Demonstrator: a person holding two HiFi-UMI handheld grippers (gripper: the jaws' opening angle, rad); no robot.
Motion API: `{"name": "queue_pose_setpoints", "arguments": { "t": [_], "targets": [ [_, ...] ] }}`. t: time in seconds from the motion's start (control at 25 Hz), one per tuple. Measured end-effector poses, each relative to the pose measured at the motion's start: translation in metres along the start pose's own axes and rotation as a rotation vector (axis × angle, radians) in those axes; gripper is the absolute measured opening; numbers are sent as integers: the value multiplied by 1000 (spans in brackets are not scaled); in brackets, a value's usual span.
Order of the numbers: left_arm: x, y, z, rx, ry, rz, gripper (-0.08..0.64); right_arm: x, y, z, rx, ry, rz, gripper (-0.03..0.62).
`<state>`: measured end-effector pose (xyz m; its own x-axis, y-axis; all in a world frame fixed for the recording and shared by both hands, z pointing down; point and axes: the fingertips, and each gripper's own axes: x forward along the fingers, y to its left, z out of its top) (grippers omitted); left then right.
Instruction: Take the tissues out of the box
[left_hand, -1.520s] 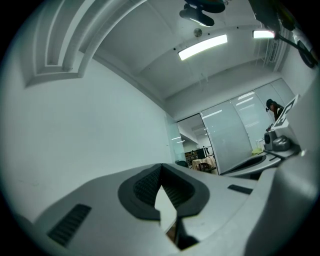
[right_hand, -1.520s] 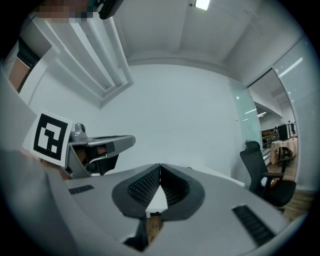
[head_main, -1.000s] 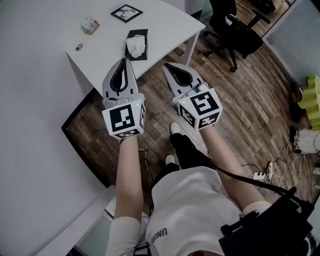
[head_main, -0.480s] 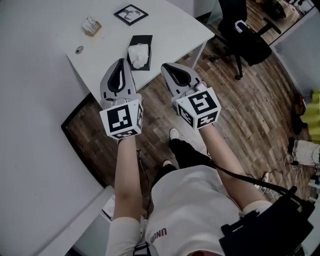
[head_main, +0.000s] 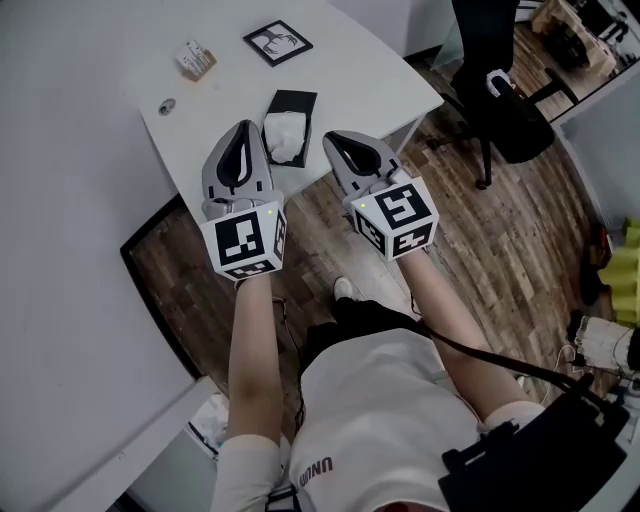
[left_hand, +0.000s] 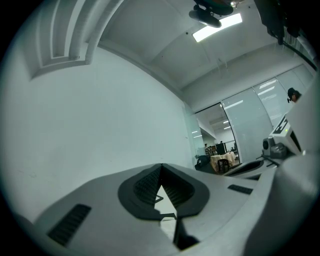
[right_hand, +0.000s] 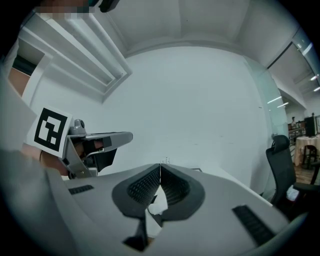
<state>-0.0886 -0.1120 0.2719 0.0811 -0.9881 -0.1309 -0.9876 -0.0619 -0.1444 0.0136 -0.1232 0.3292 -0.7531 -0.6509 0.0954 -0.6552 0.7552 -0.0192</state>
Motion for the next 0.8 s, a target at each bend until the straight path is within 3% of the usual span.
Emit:
{"name": "queue_pose_setpoints", "arguments": {
  "t": [0.8],
  "targets": [
    [48, 27, -26, 12, 28, 31, 12, 66, -23, -25, -1, 53, 57, 20]
  ]
}}
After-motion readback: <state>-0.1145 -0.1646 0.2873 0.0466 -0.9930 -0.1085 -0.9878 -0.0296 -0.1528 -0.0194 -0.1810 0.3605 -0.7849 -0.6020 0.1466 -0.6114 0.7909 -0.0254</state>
